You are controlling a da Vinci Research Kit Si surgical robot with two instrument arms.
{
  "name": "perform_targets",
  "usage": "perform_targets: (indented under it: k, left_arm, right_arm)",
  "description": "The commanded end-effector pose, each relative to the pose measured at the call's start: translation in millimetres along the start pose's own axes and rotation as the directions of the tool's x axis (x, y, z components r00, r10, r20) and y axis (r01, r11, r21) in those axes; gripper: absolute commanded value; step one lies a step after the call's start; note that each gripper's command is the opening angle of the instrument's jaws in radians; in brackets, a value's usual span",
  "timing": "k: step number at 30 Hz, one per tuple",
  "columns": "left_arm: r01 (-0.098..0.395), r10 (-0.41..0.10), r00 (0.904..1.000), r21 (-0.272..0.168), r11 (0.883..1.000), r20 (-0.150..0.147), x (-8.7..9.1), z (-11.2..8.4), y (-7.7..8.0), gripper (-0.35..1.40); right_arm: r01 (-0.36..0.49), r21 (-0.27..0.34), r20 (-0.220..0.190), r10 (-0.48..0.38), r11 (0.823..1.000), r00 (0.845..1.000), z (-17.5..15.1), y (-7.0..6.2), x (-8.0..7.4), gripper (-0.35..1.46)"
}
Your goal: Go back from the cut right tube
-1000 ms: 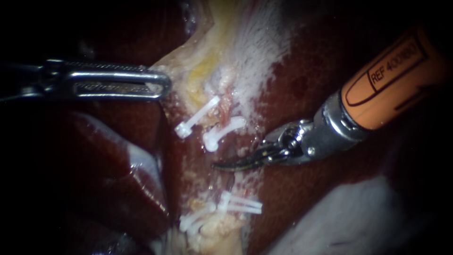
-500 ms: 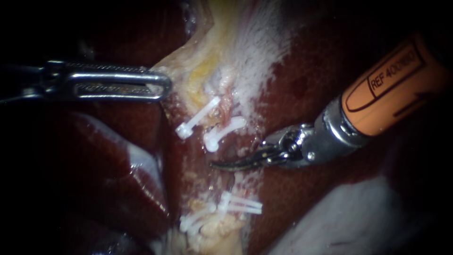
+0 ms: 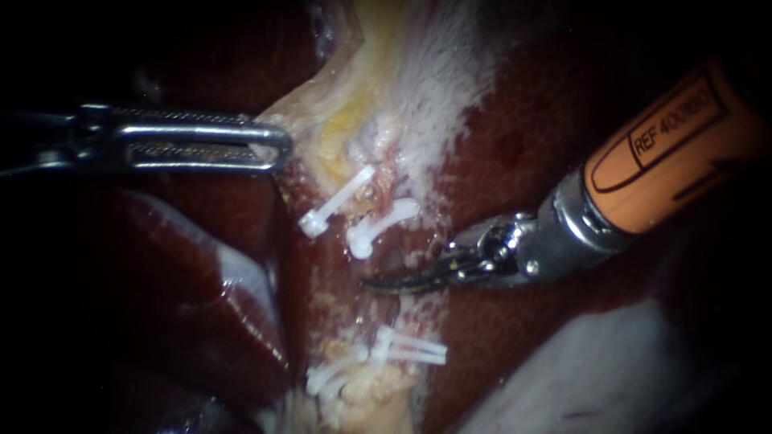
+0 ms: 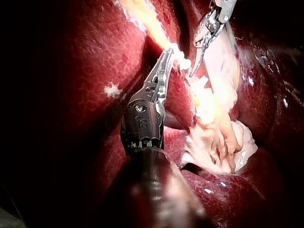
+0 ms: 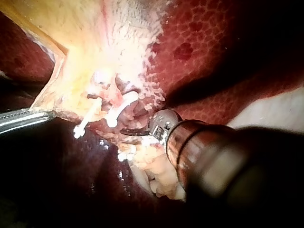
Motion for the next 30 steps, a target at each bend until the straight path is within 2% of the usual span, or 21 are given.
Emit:
perform_targets:
  k: [1,10,15,22,27,30]
  left_arm:
    - [0.0,0.0,1.0,0.0,1.0,0.0,0.0,0.0,0.0,-0.25]
    - [-0.001,0.001,1.0,0.0,1.0,0.0,0.1,0.0,0.0,-0.25]
    - [-0.001,0.001,1.0,0.0,1.0,0.0,0.2,-0.1,0.0,-0.25]
    - [-0.002,0.002,1.0,0.001,1.0,0.0,0.3,-0.1,0.2,-0.25]
    - [-0.002,0.002,1.0,0.002,1.0,0.0,0.5,-0.2,0.4,-0.25]
    - [-0.003,0.003,1.0,0.002,1.0,0.0,0.6,-0.2,0.5,-0.25]
  right_arm:
    - [0.007,0.0,0.0,-0.007,1.0,1.0,0.0,0.0,0.0,0.2]
    - [0.031,0.003,-0.006,-0.031,1.0,1.0,-0.1,0.1,-0.1,0.47]
    - [0.056,0.002,-0.008,-0.056,0.998,0.998,-0.5,0.2,-0.4,0.69]
    - [0.097,0.003,-0.009,-0.097,0.995,0.995,-2.3,0.5,-1.9,0.88]
    - [0.176,-0.006,-0.021,-0.176,0.984,0.984,-4.4,0.9,-3.3,0.98]
    - [0.252,-0.017,-0.032,-0.253,0.968,0.967,-5.7,0.9,-3.7,1.03]
